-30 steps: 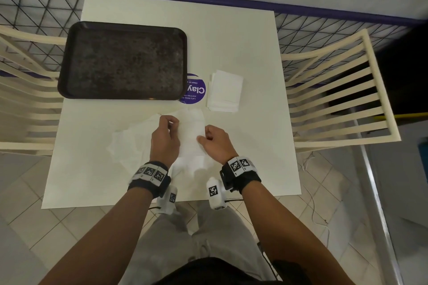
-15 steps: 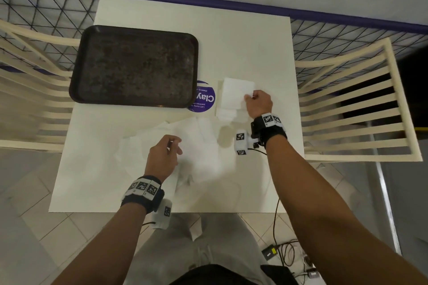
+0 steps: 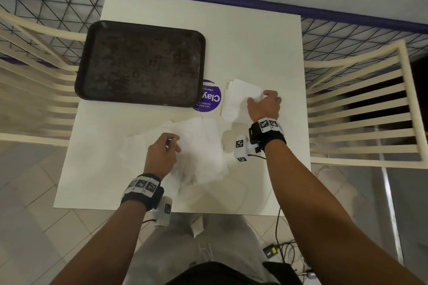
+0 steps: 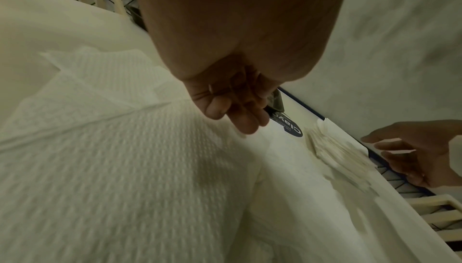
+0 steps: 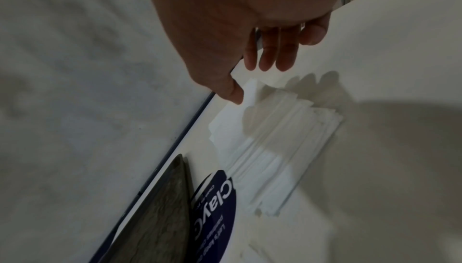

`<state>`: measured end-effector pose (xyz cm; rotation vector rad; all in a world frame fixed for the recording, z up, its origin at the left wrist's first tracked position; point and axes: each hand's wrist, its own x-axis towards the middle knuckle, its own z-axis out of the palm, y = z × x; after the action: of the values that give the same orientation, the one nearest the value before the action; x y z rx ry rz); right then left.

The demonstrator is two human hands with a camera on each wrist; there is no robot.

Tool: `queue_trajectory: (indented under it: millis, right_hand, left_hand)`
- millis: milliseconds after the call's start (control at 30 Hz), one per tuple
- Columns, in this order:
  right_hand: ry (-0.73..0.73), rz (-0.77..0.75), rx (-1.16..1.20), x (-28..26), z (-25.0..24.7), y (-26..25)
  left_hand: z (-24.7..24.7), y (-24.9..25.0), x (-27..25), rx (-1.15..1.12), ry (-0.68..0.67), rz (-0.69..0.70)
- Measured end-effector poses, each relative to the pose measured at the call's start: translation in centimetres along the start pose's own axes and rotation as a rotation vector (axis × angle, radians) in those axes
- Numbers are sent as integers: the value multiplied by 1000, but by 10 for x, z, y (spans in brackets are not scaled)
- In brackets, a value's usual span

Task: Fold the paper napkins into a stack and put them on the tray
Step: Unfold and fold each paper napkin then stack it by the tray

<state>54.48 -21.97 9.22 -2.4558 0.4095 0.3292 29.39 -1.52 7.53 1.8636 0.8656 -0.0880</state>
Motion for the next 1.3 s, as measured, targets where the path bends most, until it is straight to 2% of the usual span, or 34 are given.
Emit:
queue_trajectory:
  millis: [167,300,433,500,600,733,1067,1300]
  right_hand:
    - [53,-156,196,-33,6,3]
    - [-106,-263,254,-83,20,6]
    - [-373,-324,71,-133,49,15]
    - [-487,-313,-102,-151,67,24]
    - [-544,-203,-201,-173,88,38]
    - [-526,-152,-162,-195,100,40]
    - [-359,-100,33,-212,103,35]
    - [-282,-107,128,-210,103,35]
  left_hand:
    - [-6,-7,3,25,13,48]
    - [-11,-14,-1,78,72,58]
    - [-21,-31,-7,212,160,23]
    - [-25,-40,-11,222,137,-37]
    - [-31,-45,-17,182,61,-102]
    - [-36,-54,-15,121,56,-118]
    - [-48,-58,-9,39,93,-93]
    - [-49,-57,-2,100,-16,-62]
